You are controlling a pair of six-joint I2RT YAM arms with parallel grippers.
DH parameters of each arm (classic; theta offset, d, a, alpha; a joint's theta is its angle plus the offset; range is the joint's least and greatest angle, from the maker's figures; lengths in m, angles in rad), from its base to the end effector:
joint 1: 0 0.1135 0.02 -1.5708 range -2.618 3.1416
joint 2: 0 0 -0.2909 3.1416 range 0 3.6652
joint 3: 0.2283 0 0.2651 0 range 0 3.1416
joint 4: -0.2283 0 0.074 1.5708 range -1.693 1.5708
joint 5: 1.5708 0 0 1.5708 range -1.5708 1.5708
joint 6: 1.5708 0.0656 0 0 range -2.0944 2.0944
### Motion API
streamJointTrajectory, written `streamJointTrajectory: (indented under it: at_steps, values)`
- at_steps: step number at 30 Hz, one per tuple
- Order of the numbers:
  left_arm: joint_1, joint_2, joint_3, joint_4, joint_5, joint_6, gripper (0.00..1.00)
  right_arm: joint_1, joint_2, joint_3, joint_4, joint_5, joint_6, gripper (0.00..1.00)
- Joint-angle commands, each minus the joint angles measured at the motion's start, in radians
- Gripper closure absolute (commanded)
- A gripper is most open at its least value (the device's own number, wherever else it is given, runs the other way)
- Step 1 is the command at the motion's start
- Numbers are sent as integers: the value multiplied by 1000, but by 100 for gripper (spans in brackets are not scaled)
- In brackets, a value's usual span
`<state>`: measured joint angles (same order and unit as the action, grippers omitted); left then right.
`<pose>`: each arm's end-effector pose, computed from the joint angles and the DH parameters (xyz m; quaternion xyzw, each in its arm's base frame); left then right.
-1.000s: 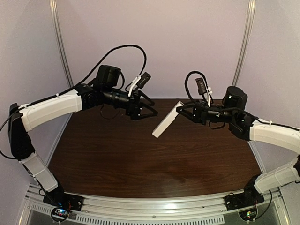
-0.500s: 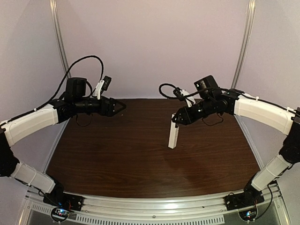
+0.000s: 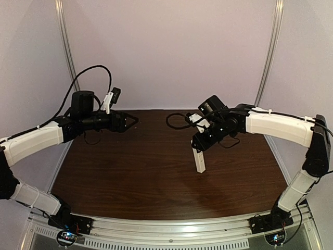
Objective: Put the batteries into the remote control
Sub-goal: Place the remote control at the center of the board.
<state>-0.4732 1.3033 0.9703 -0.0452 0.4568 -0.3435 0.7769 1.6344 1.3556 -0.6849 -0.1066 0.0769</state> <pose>0.2808 -0.1763 0.3173 0.1791 0.7960 -0.3892 0.4276 0.2680 0.2733 0.2761 -0.3417 0.8897 0.1699 0.2506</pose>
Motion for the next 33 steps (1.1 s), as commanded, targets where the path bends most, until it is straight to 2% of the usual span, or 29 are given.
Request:
streamJointTrajectory:
  at_steps: [1,13,22,33]
  values:
    - [-1,-27,-13,72,-23,-7,3,13,21,-50,54,49,-5,100]
    - [-1,-22,-16,78,-13,-9,3,13,53,-129,91,-6,-16,100]
    - [-1,-25,-23,69,-32,-8,2,37,171,-1,-52,-78,-63,100]
    - [-1,-17,-12,13,-70,1,2,101,382,214,-259,-96,-111,100]
